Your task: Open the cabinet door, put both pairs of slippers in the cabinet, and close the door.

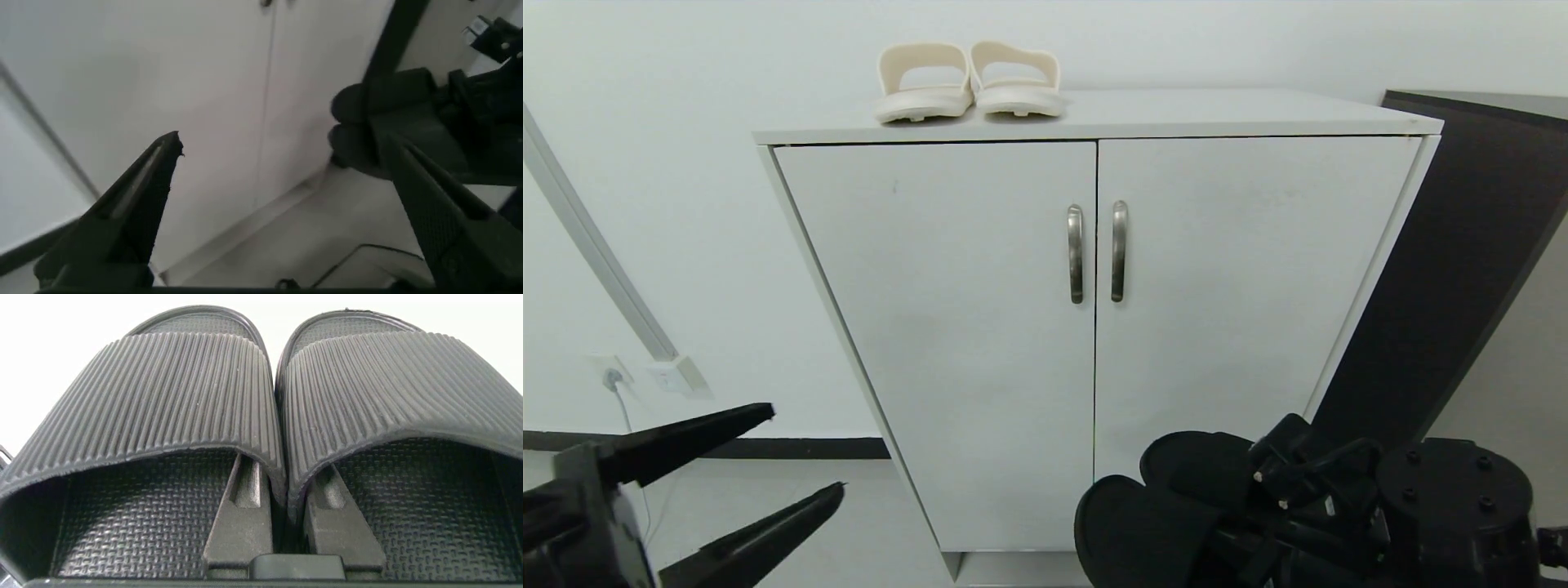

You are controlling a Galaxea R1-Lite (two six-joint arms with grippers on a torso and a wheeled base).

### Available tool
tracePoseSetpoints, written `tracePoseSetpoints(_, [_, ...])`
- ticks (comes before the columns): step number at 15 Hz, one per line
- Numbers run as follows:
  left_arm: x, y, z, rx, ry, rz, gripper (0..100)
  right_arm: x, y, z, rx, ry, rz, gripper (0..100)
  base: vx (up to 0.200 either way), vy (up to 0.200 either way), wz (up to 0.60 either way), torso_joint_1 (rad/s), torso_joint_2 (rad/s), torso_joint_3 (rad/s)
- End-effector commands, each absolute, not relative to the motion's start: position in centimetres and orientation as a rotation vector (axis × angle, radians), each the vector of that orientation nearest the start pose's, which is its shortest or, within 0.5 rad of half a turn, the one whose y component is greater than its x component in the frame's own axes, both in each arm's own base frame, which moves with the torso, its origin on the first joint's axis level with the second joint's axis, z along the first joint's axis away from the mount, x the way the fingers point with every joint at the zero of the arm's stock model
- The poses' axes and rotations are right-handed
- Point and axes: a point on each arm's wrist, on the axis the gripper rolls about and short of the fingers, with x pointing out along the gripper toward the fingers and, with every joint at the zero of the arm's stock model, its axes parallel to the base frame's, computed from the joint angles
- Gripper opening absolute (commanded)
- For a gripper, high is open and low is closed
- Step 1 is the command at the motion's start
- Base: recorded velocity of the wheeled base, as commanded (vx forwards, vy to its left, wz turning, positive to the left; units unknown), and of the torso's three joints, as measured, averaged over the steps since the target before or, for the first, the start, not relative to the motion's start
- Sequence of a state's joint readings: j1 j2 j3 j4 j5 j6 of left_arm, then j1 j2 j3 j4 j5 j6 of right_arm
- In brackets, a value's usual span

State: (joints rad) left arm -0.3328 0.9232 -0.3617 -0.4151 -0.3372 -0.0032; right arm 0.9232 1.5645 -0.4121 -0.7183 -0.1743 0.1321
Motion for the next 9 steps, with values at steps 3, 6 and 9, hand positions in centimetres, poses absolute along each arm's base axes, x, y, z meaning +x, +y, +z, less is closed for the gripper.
tracePoseSetpoints(3, [13.3, -10.4, 22.0, -0.063, 0.218, -0.800, 100, 14.4, 18.3, 12.3, -0.117, 0.445, 0.701, 0, 0.000, 0.000, 0.00, 0.000, 0.00, 0.000])
tracePoseSetpoints(6, [14.7, -13.7, 23.5, -0.058, 0.211, -0.869, 100, 14.6, 18.3, 12.3, -0.111, 0.436, 0.693, 0, 0.000, 0.000, 0.00, 0.000, 0.00, 0.000])
tracePoseSetpoints(9, [17.3, -16.1, 24.4, -0.066, 0.193, -0.877, 100, 14.6, 18.3, 12.4, -0.108, 0.427, 0.692, 0, 0.000, 0.000, 0.00, 0.000, 0.00, 0.000])
